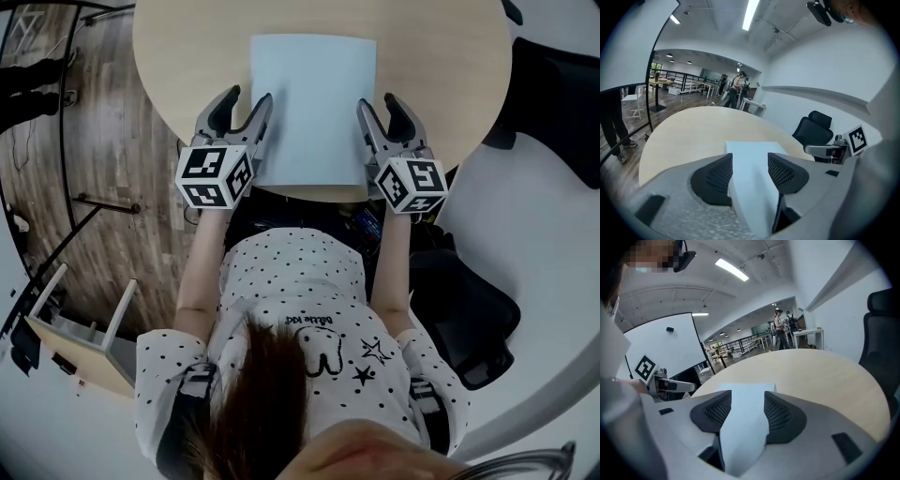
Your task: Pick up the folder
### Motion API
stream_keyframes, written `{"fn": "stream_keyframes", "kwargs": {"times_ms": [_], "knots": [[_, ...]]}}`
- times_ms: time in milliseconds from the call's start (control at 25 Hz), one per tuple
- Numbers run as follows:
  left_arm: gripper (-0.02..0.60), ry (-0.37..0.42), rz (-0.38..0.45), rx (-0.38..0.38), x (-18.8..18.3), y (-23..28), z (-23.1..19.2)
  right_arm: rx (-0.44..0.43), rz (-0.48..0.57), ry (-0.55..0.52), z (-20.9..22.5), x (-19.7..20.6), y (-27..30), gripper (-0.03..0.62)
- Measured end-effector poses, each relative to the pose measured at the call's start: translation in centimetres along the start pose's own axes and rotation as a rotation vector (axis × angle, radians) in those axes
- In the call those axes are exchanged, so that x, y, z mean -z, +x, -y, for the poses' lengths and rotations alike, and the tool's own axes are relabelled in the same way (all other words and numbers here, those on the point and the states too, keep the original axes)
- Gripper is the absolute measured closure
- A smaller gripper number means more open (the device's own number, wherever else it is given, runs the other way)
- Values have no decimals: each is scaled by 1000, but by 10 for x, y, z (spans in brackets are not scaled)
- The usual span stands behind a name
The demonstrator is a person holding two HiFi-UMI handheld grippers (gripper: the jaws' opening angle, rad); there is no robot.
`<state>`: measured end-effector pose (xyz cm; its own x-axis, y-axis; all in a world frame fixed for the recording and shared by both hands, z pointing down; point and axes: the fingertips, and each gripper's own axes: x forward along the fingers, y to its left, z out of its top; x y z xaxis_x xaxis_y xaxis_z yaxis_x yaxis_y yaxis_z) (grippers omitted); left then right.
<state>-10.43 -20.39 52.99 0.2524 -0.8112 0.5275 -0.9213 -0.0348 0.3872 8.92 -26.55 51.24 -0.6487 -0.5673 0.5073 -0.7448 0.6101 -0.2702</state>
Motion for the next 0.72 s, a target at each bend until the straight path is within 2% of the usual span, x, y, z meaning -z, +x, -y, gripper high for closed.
{"fn": "stream_keyframes", "kwargs": {"times_ms": [360,720], "knots": [[324,-44,-76,4,25,14,-12,4,-58,46,8,21,13,362],[308,-111,-157,39,49,23,-15,-2,-113,111,14,45,22,342]]}}
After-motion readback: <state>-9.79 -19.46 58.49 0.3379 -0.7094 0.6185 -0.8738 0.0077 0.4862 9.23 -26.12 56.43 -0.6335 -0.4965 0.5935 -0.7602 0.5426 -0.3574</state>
